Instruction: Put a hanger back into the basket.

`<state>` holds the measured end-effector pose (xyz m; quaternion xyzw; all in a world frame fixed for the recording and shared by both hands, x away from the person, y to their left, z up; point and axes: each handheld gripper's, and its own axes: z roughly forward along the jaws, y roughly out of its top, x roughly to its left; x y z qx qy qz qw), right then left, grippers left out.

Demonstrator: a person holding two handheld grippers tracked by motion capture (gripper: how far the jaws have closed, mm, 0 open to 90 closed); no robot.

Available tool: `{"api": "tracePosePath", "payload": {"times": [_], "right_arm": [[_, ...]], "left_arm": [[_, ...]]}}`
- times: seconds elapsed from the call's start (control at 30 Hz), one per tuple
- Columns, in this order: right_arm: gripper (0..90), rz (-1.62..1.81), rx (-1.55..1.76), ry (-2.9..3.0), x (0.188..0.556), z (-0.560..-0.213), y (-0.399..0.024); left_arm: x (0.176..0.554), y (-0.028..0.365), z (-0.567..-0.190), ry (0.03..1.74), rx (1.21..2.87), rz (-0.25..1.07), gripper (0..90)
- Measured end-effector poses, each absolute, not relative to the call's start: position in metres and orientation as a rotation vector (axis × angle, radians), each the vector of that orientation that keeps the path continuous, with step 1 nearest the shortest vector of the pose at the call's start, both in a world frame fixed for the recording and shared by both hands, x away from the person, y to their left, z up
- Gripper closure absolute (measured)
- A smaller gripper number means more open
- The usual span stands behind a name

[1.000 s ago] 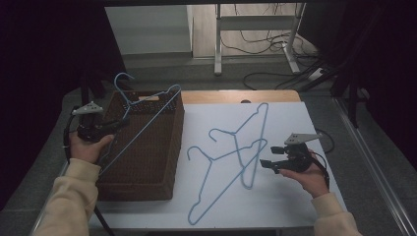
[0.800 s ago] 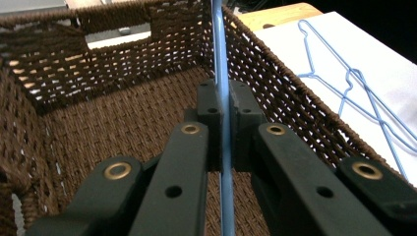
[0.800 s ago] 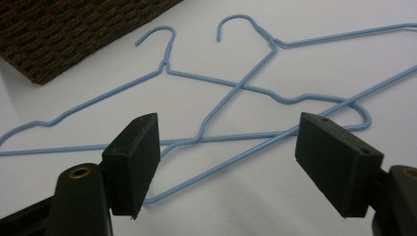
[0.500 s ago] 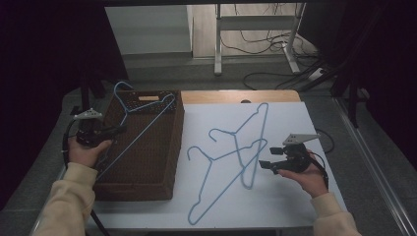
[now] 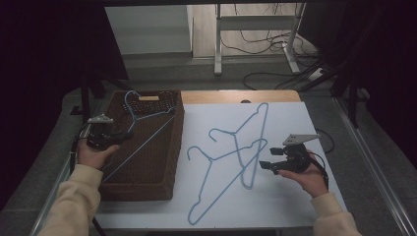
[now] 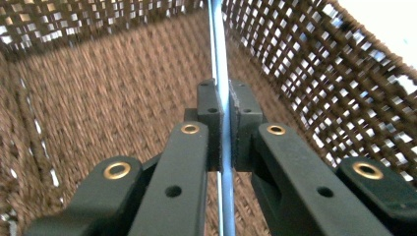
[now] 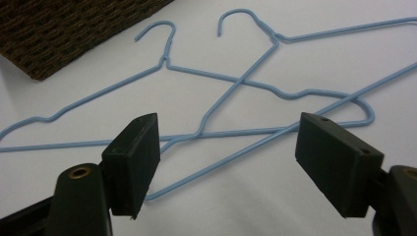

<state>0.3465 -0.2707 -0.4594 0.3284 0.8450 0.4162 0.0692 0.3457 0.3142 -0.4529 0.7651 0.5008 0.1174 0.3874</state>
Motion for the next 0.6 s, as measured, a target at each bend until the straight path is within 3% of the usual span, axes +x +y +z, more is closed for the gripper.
{"api": "tracePosePath", "payload": {"times": [0.23, 0.47, 0.6], "right_arm": [[25.1, 1.251, 0.983, 2.548, 0.347, -0.46, -0.271], [25.0, 1.25, 0.984, 2.55, 0.347, -0.459, -0.271], [24.8, 1.251, 0.992, 2.549, 0.348, -0.46, -0.272]], "left_arm": [[0.35, 0.318, -0.457, 1.365, 1.962, 0.325, 82.2], [0.347, 0.318, -0.452, 1.482, 1.957, 0.524, 44.5], [0.336, 0.31, -0.433, 1.397, 1.93, 0.552, 34.1]]}}
